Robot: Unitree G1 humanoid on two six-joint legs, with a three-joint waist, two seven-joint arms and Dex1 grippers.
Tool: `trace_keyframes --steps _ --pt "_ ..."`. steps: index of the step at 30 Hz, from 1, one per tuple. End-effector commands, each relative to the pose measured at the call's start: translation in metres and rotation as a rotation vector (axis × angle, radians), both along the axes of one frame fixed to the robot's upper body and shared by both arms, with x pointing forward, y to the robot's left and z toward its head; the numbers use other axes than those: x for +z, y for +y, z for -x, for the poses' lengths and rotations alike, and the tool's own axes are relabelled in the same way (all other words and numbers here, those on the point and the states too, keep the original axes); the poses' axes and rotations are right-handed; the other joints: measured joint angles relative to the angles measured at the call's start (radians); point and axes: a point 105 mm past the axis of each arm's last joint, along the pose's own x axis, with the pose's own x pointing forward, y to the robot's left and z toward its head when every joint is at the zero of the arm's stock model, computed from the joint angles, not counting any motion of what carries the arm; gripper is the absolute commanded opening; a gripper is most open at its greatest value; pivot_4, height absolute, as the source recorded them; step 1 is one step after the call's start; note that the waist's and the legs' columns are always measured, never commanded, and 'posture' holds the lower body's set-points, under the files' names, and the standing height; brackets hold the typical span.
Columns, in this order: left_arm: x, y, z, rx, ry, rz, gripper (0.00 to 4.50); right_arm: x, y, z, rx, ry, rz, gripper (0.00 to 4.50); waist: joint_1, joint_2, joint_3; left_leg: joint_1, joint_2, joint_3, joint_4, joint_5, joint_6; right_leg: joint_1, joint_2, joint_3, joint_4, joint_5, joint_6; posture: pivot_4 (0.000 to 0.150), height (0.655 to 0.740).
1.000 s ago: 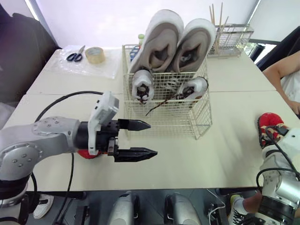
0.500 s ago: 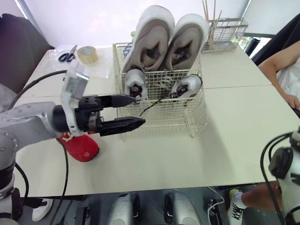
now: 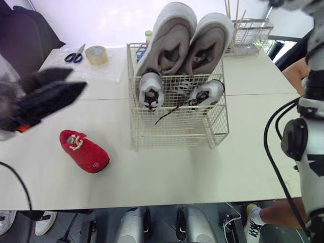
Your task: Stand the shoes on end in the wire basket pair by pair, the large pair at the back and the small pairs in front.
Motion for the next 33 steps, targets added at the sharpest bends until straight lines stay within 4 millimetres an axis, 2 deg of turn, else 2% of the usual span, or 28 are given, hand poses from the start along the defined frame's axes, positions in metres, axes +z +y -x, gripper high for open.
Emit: trace_keyframes --steps 1,7,11,17,21,27,30,32,33 --pt "0.011 -0.015 0.015 -0.038 -0.096 -0.004 4.5 0.009 0.007 0.01 0.065 -0.088 0.035 1.39 -0.001 0.0 0.0 0.0 0.0 0.0 0.0 0.002 -0.004 0.0 0.0 0.0 0.0 0.0 0.0 0.15 0.7371" --pt "0.009 -0.028 0.008 -0.074 -0.114 0.11 4.5 0.002 0.018 0.009 0.12 -0.125 0.067 1.39 -0.002 0.0 0.0 -0.006 0.0 0.001 0.0 0.003 -0.006 -0.007 0.0 0.0 0.001 0.001 -0.001 0.15 0.7371" --pt "0.015 -0.02 -0.009 -0.057 -0.091 0.244 4.5 -0.002 0.02 0.014 0.138 -0.143 0.084 1.39 -0.002 0.0 0.0 -0.007 0.001 0.001 0.0 0.004 -0.006 -0.008 0.001 0.0 0.002 0.001 -0.001 0.15 0.7371" --pt "0.013 -0.036 -0.018 -0.156 -0.045 0.226 4.5 -0.008 0.021 0.023 0.158 -0.148 0.105 1.39 0.002 0.0 0.0 -0.008 0.0 0.002 0.0 0.004 -0.006 -0.008 0.003 0.0 0.002 0.002 -0.001 0.15 0.7371" --pt "0.012 -0.053 -0.02 -0.252 -0.024 0.209 4.5 -0.016 0.027 0.026 0.15 -0.161 0.121 1.39 0.004 -0.001 0.0 -0.008 0.0 0.001 0.001 0.004 -0.006 -0.008 0.003 0.0 0.002 0.002 0.0 0.15 0.7371" --pt "0.009 -0.064 -0.022 -0.316 -0.003 0.21 4.5 -0.022 0.032 0.028 0.142 -0.165 0.134 1.39 0.001 -0.001 0.0 -0.008 0.0 0.001 0.001 0.004 -0.006 -0.008 0.004 0.0 0.003 0.002 0.0 0.15 0.7371" --pt "0.008 -0.065 -0.024 -0.331 0.01 0.221 3.67 -0.023 0.032 0.028 0.139 -0.166 0.131 1.35 0.001 -0.001 0.0 -0.008 0.001 0.001 0.001 0.005 -0.007 -0.008 0.004 0.0 0.003 0.002 0.0 0.15 0.7371" --pt "0.009 -0.064 -0.025 -0.333 0.011 0.228 2.82 -0.023 0.032 0.029 0.14 -0.168 0.13 1.35 0.002 -0.001 0.0 -0.008 0.0 0.001 0.001 0.005 -0.007 -0.008 0.004 0.0 0.003 0.002 0.0 0.15 0.7371" --pt "0.009 -0.064 -0.025 -0.335 0.012 0.23 2.23 -0.024 0.032 0.029 0.139 -0.168 0.13 1.35 0.002 -0.001 0.0 -0.008 0.0 0.001 0.001 0.005 -0.007 -0.008 0.004 0.0 0.003 0.002 0.001 0.15 0.7371"
